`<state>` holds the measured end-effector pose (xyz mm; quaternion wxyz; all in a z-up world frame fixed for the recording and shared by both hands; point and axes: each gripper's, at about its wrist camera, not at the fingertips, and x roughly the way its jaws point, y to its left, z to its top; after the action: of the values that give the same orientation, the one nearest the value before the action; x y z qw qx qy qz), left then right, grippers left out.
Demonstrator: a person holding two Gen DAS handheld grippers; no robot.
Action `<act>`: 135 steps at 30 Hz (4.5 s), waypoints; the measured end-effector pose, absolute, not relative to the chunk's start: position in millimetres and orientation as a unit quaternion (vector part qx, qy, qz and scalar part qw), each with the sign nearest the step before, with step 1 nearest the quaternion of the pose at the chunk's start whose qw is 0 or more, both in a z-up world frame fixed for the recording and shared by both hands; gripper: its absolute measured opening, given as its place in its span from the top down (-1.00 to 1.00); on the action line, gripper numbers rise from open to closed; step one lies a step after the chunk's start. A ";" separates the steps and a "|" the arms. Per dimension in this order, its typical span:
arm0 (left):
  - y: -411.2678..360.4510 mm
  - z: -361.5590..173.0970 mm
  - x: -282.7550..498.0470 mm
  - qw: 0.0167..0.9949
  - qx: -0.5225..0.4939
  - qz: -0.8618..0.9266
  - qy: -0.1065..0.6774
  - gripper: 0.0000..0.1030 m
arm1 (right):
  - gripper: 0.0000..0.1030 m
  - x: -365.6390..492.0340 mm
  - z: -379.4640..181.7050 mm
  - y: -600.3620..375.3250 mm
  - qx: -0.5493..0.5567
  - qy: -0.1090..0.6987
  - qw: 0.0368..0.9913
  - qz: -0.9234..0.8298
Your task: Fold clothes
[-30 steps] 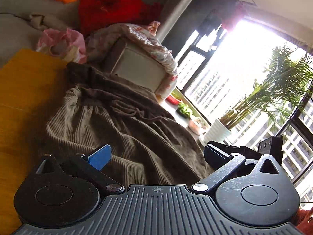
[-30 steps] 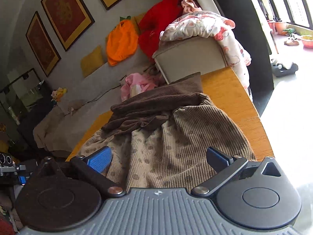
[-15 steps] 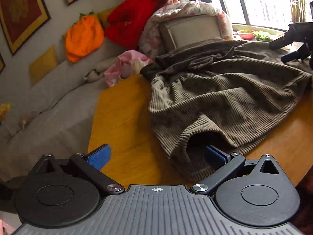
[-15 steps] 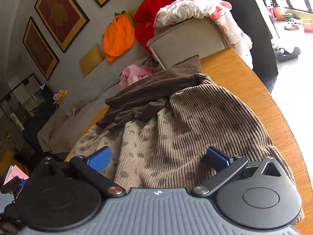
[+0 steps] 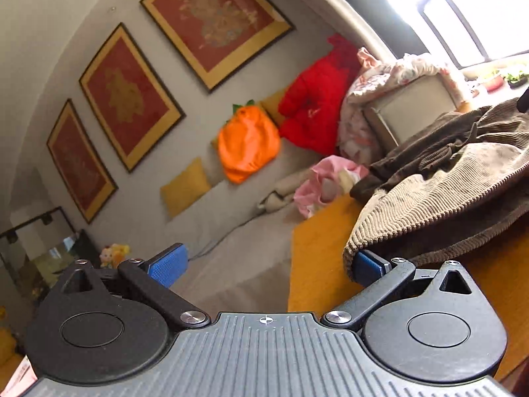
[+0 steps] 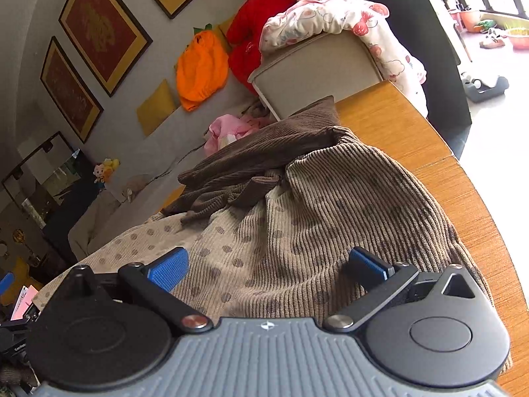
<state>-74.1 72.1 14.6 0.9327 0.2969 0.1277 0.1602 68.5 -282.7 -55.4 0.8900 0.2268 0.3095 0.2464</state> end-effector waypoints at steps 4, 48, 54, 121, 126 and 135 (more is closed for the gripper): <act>81.9 16.4 -81.0 0.952 0.238 0.075 0.178 -1.00 | -1.00 69.0 -54.6 -281.9 0.222 0.311 0.890 0.247; 124.2 -40.0 297.8 0.871 -0.239 -0.250 0.348 -1.00 | -0.21 273.7 -43.9 -204.9 0.059 0.352 0.894 0.271; 156.8 4.1 287.7 0.892 -0.221 -0.180 0.352 -1.00 | -0.22 277.9 -6.9 -217.4 0.041 0.351 0.892 0.282; 154.6 -39.2 187.4 0.827 -0.369 -0.202 0.373 0.00 | 0.35 163.8 -32.9 -249.3 0.164 0.389 0.845 0.329; 158.6 0.8 195.7 0.856 -0.338 -0.204 0.332 0.54 | 0.63 186.6 2.5 -250.2 0.173 0.348 0.864 0.320; 148.3 24.4 73.4 0.872 -0.300 -0.251 0.294 0.58 | 0.64 90.6 14.9 -275.1 0.147 0.349 0.847 0.374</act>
<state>73.4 148.3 24.4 0.8722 -0.2998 0.2943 -0.2506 90.6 -275.1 14.9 0.8467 0.1469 0.3488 0.3739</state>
